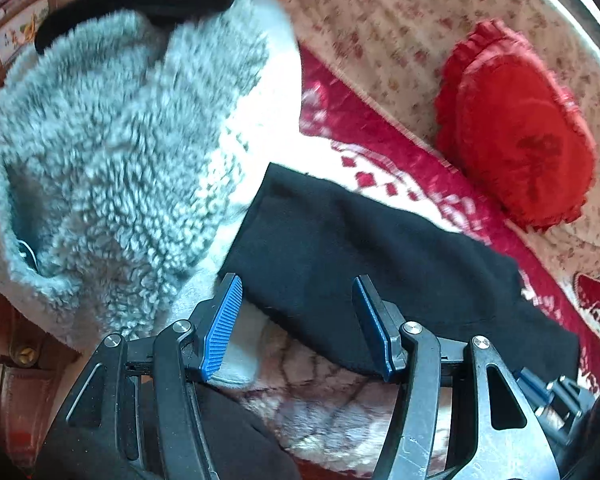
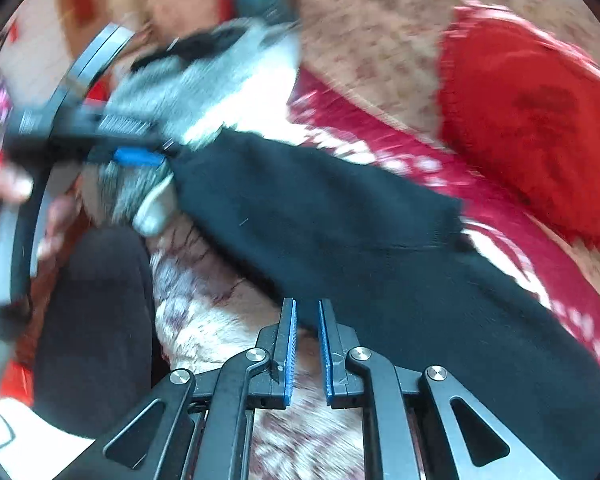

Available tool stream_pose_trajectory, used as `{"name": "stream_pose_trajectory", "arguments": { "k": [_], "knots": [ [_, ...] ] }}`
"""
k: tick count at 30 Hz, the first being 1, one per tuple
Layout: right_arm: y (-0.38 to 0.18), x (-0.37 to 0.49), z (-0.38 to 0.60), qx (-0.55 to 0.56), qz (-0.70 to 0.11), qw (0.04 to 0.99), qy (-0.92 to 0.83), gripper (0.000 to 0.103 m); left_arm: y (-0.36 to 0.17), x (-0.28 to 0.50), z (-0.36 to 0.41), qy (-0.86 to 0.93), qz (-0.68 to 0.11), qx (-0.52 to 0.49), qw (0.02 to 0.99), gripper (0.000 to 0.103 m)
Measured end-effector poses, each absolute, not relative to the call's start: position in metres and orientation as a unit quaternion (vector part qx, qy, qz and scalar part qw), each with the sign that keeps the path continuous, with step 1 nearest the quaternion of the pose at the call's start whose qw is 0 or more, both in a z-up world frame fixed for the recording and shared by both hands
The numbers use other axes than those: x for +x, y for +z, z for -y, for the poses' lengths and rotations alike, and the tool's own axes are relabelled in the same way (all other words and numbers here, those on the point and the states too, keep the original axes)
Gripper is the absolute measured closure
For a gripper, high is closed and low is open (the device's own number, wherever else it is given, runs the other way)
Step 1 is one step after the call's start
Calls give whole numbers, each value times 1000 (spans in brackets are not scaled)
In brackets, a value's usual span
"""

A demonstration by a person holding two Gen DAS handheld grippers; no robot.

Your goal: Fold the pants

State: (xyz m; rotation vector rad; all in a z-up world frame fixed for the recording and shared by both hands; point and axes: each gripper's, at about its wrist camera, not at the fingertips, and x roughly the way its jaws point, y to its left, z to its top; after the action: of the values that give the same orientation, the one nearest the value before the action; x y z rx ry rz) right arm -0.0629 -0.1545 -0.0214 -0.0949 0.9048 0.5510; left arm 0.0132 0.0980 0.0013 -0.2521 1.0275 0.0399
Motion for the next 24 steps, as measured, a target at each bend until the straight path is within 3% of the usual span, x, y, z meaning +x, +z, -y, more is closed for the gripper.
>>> {"name": "stream_pose_trajectory", "arguments": {
  "k": [7,17,24],
  "knots": [
    [-13,-34,201,38,-422,883,202,94,0,9,-45,-48,-501,-100,858,47],
    [-51,30,195,21,-457,875,157,94,-45,18,21,-74,-534,-25,842,47],
    [-34,18,208,23,-457,876,153,94,-48,20,24,-69,-530,-13,845,45]
  ]
}}
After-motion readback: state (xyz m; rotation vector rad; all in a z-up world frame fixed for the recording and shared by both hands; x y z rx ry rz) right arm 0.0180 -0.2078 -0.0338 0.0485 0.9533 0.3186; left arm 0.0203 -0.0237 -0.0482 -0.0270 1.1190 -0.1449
